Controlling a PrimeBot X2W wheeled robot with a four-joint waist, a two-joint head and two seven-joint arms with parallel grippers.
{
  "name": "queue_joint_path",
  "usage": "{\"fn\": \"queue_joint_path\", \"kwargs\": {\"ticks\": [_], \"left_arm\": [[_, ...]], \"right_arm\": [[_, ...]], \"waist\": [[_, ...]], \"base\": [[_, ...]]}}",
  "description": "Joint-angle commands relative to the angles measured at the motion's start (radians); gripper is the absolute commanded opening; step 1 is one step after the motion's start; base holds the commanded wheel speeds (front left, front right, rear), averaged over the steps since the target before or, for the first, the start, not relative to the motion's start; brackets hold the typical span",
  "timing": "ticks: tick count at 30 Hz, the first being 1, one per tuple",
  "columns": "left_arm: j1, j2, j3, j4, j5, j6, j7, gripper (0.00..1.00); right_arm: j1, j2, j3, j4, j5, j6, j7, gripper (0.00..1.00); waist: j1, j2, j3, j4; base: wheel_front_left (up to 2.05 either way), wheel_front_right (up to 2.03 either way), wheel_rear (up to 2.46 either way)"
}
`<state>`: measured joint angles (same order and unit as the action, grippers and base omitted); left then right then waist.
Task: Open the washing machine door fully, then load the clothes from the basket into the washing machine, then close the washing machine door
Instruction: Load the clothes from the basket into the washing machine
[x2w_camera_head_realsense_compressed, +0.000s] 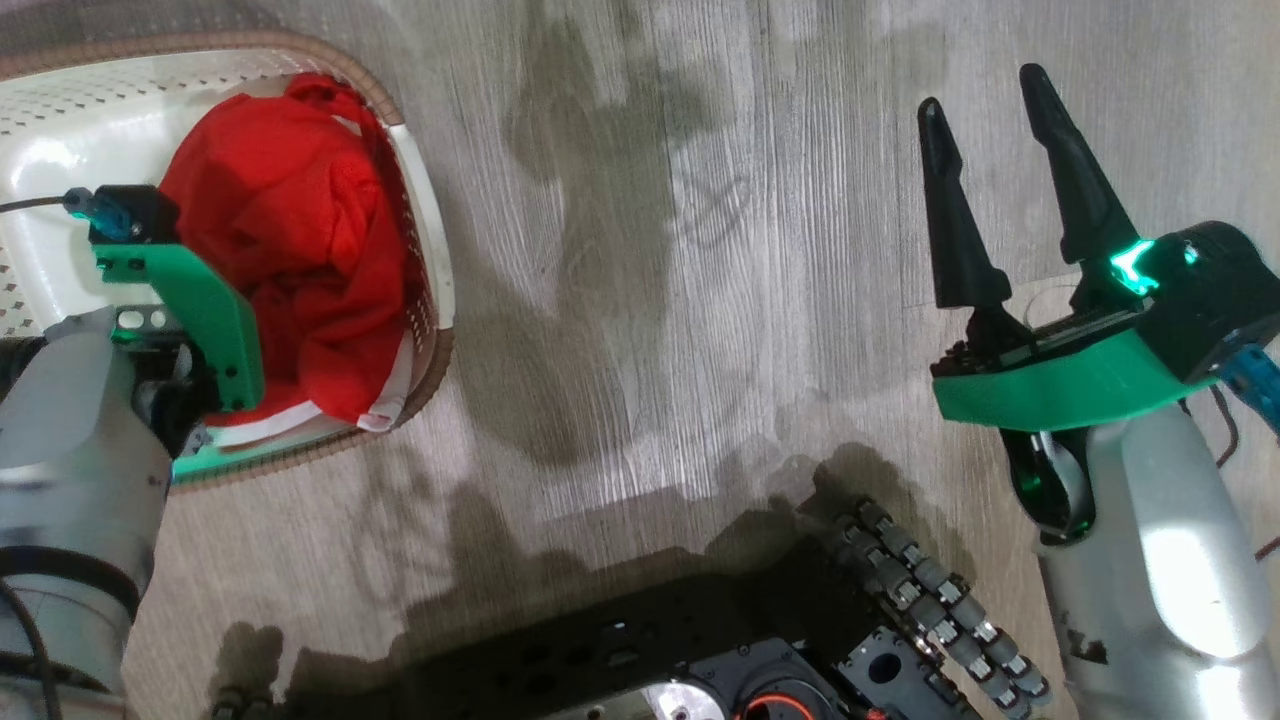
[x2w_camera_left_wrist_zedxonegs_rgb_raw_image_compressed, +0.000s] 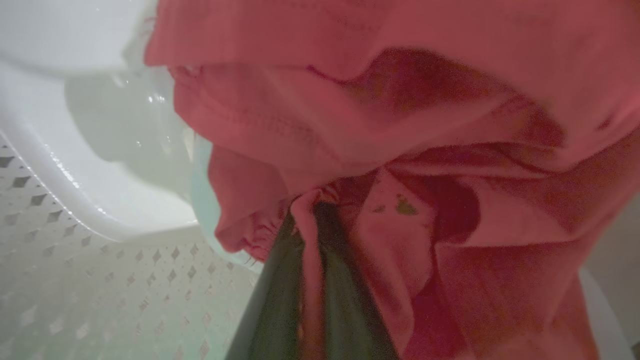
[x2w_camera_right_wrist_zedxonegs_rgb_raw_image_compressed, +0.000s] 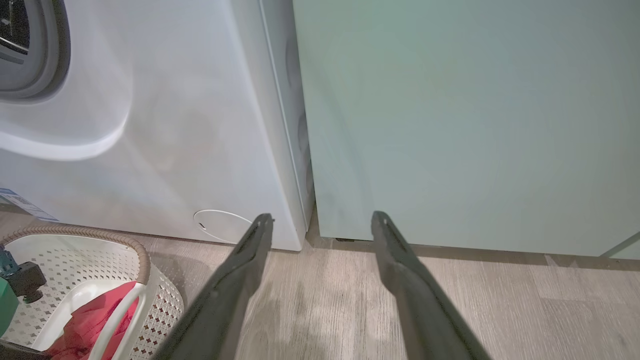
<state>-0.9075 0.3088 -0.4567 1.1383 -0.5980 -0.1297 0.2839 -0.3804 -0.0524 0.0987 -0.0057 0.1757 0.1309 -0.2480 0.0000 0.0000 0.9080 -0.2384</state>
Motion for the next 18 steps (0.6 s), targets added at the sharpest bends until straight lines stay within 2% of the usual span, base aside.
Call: {"fn": "queue_joint_path", "kwargs": {"ticks": [1, 8, 18], "left_arm": [[-0.001, 0.044, 0.008, 0.009, 0.011, 0.0, -0.022, 0.0], [-0.003, 0.023, -0.006, 0.035, 0.03, 0.029, -0.13, 0.0], [0.046, -0.005, -0.003, 0.0, 0.038, 0.074, -0.38, 0.0]], "right_arm": [[0.027, 0.002, 0.015, -0.025, -0.001, 0.0, -0.008, 1.0], [0.033, 0.002, -0.004, -0.02, -0.001, 0.0, -0.009, 1.0], [0.063, 0.002, -0.031, -0.01, -0.009, 0.0, -0.002, 1.0]], "waist": [[0.0, 0.0, -0.008, 0.004], [0.0, 0.0, -0.053, 0.029], [0.0, 0.0, -0.189, 0.09]], "base": [[0.0, 0.0, 0.0], [0.0, 0.0, 0.0], [0.0, 0.0, 0.0]]}}
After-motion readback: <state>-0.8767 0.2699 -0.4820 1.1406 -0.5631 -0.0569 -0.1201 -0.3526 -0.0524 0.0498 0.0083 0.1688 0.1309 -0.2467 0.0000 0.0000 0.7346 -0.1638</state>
